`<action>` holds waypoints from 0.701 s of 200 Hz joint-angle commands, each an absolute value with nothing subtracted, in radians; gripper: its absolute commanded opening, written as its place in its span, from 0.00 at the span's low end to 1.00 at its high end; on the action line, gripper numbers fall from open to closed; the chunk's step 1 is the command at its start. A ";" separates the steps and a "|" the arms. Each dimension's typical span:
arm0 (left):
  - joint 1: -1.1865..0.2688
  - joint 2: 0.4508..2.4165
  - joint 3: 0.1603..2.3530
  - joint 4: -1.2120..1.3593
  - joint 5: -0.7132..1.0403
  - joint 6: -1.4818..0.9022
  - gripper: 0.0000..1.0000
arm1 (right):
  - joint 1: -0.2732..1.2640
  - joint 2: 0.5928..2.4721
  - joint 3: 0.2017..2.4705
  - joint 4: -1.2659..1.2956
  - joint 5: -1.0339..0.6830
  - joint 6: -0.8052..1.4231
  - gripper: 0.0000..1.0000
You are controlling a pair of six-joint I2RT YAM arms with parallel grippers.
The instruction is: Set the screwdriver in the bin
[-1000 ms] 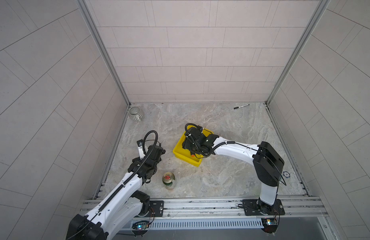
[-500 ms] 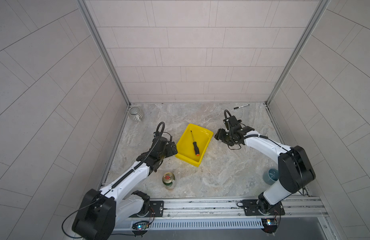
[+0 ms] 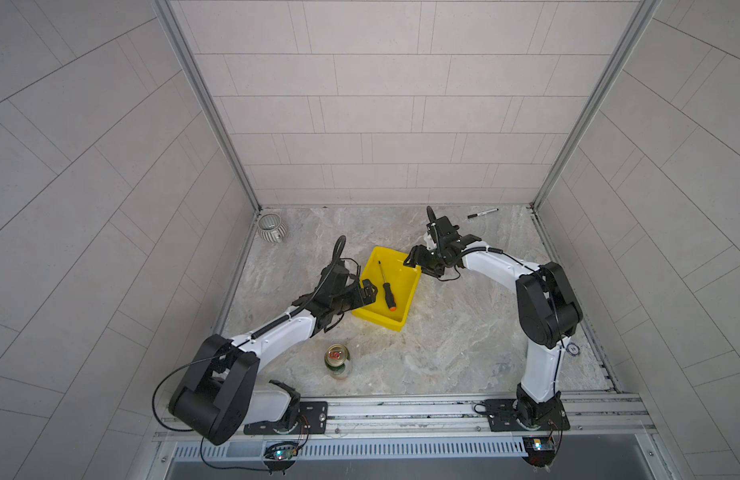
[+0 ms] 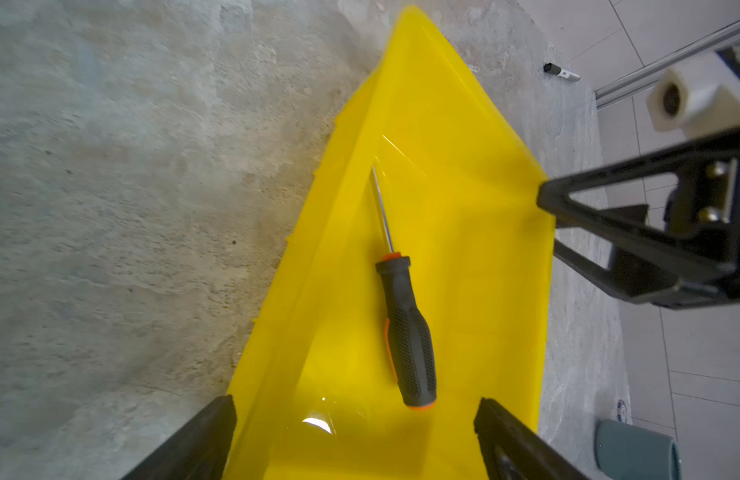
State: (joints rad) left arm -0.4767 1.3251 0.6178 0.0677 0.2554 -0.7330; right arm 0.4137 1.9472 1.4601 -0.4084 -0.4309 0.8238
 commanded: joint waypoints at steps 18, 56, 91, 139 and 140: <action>-0.526 1.313 0.637 0.124 0.265 -0.793 0.97 | 0.415 2.013 1.585 -0.451 -0.459 0.845 0.68; -0.530 1.217 0.672 -0.087 0.118 -0.730 0.97 | 0.406 1.959 1.596 -0.571 -0.378 0.792 0.69; -0.530 1.051 0.693 -0.329 -0.225 -0.703 1.00 | 0.342 1.814 1.633 -0.872 -0.096 0.650 0.92; -0.530 0.887 0.529 -0.392 -0.612 -0.719 1.00 | 0.280 1.532 1.437 -0.827 0.620 0.430 0.97; -0.530 0.885 0.526 -0.394 -0.614 -0.719 1.00 | 0.279 1.527 1.428 -0.818 0.625 0.422 0.97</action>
